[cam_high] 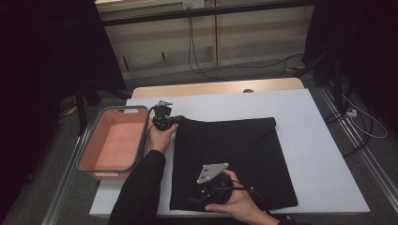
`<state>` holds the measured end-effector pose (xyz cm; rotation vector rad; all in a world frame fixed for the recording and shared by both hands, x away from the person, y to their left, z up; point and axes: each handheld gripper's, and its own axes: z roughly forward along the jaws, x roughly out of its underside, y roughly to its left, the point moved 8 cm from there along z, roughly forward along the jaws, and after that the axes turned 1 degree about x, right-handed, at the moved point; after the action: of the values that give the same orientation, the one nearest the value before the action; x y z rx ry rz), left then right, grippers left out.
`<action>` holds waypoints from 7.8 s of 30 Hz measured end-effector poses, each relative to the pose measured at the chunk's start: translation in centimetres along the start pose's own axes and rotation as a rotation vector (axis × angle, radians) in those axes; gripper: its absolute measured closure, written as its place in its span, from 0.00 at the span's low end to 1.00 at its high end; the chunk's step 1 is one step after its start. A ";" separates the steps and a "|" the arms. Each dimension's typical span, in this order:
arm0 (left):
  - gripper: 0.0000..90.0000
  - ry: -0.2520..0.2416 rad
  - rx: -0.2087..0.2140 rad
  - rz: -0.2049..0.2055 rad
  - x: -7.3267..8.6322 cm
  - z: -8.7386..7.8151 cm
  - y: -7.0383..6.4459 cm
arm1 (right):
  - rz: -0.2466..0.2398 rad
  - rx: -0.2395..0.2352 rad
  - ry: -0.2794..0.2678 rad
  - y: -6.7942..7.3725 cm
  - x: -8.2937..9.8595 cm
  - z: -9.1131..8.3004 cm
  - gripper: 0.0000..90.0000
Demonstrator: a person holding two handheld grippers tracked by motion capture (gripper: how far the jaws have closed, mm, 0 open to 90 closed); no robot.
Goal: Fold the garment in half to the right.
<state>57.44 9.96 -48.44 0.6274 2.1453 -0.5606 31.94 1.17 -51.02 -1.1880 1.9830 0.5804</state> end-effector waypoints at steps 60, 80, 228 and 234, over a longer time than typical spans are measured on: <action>0.95 -0.116 0.046 0.017 -3.0 -3.0 -0.7 | -0.028 -0.086 -0.121 3.1 -5.6 1.0 0.97; 0.95 -0.164 0.039 0.003 -4.1 -4.9 0.2 | -0.051 -0.104 -0.197 3.4 -8.2 0.0 0.97; 0.95 -0.171 0.070 0.046 -4.6 -1.5 -3.4 | 0.053 -0.045 -0.190 -0.1 -2.3 -5.0 0.97; 0.95 -0.169 0.085 0.057 -4.9 -1.0 -4.4 | 0.062 -0.039 -0.188 -0.3 -1.7 -5.5 0.97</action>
<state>56.93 5.93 -43.16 0.6619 1.9484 -0.6533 30.71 -1.86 -46.23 -1.0575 1.8612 0.7375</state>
